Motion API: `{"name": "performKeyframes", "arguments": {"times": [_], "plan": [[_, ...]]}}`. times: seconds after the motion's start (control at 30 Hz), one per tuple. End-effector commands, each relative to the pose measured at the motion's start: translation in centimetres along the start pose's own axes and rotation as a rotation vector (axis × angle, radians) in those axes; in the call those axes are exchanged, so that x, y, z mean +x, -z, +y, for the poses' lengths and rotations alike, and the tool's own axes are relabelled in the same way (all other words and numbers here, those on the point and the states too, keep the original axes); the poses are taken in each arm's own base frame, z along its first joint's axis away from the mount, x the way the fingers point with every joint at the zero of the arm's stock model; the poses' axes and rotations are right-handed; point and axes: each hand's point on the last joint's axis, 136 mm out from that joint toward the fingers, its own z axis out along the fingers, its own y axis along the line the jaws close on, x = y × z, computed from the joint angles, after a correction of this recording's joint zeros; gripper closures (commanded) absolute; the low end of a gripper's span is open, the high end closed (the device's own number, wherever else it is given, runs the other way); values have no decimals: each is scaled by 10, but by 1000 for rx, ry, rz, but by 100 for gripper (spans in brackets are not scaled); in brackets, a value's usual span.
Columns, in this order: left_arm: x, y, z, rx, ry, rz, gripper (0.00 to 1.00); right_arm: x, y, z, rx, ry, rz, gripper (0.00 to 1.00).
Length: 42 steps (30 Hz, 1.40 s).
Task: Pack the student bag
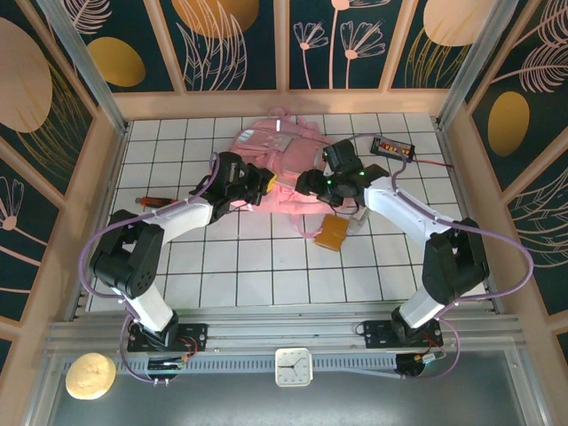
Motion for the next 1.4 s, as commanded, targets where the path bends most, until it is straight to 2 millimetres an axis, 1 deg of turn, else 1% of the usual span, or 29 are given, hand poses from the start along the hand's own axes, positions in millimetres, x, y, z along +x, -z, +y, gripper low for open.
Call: {"name": "performKeyframes", "arguments": {"times": [0.0, 0.03, 0.1, 0.17, 0.27, 0.37, 0.47, 0.63, 0.8, 0.97, 1.1, 1.2, 1.3, 1.37], "plan": [[24, 35, -110, 311, -31, 71, 100, -8, 9, 22, -15, 39, -60, 35], [24, 36, -114, 315, -34, 69, 100, -7, 7, 19, 9, 40, -66, 36], [25, 38, -121, 328, -29, 72, 100, -7, 7, 20, 29, 47, -93, 39], [26, 37, -125, 337, -23, 81, 100, -8, 5, 23, 37, 52, -125, 40], [27, 36, -125, 338, -16, 88, 100, -11, 1, 28, 42, 80, -151, 41], [28, 37, -124, 334, -16, 93, 100, -12, -6, 26, 78, 108, -147, 42], [29, 37, -123, 332, -15, 97, 100, -19, -7, 26, 97, 130, -170, 46], [31, 38, -126, 335, -18, 104, 100, -32, -16, 26, 155, 163, -180, 53], [37, 35, -129, 334, -22, 120, 100, -44, -21, 31, 197, 216, -200, 54], [45, 28, -132, 334, -22, 145, 100, -54, -27, 24, 266, 248, -212, 54], [47, 27, -133, 335, -20, 154, 100, -60, -27, 25, 280, 277, -236, 64], [48, 27, -133, 331, -20, 156, 100, -66, -26, 27, 290, 300, -251, 76], [48, 27, -131, 322, -25, 155, 100, -72, -24, 33, 284, 313, -262, 84], [47, 26, -128, 310, -32, 151, 100, -74, -20, 37, 277, 320, -262, 95]]}}
